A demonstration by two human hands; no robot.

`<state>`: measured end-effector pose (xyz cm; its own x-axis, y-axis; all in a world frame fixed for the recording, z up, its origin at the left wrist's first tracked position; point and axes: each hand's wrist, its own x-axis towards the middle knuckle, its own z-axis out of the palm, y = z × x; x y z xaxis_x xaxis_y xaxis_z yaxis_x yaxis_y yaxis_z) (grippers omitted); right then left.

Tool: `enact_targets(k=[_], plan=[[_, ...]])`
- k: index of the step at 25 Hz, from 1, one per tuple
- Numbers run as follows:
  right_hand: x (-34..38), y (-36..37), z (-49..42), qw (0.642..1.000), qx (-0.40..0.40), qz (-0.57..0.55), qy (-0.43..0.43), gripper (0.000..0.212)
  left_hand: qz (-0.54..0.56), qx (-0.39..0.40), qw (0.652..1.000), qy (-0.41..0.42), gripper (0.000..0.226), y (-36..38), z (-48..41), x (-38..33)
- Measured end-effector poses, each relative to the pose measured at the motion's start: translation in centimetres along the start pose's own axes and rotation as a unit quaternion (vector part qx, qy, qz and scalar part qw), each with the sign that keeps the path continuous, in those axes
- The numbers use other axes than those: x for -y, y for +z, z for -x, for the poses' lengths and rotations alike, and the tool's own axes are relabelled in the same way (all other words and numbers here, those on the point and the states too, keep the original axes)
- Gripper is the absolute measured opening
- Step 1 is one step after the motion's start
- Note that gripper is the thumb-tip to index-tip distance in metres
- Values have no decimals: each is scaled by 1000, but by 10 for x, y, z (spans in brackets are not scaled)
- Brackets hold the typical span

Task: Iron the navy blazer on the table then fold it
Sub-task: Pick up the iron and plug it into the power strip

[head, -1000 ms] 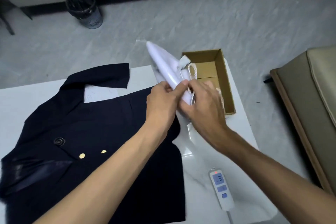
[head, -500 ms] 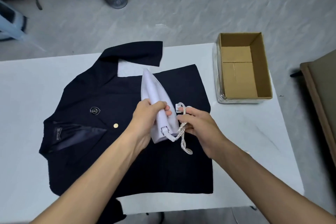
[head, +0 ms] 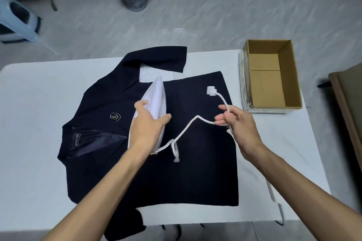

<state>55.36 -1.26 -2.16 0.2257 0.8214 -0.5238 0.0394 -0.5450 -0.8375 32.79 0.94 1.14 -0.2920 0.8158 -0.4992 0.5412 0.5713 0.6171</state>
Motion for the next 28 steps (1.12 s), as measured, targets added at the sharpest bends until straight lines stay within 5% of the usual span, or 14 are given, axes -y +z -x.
enact_targets(k=[2, 4, 7, 10, 18, 25, 28], plan=[[4, 10, 6, 996, 67, -47, -23, 36, -12, 22, 999, 46, 69, 4, 6, -3], [4, 22, 16, 990, 90, -105, -23, 33, -6, 69, 996, 59, 53, 12, 11, -4], [-11, 22, 26, 973, 69, -218, 26, 37, -2, 78, 994, 74, 30, 23, 12, 8], [-37, 3, 30, 952, 26, -280, 121, 37, -2, 62, 995, 79, 34, 35, 15, 23], [-90, -43, 51, 967, -100, -110, 208, 20, 27, 133, 990, 45, 37, 103, 14, 42], [-135, -78, 58, 950, -96, -150, 255, 11, -11, 173, 984, 49, 35, 144, 17, 57], [-144, -86, 55, 952, -89, -154, 250, 27, -41, 203, 978, 27, 37, 153, 7, 67]])
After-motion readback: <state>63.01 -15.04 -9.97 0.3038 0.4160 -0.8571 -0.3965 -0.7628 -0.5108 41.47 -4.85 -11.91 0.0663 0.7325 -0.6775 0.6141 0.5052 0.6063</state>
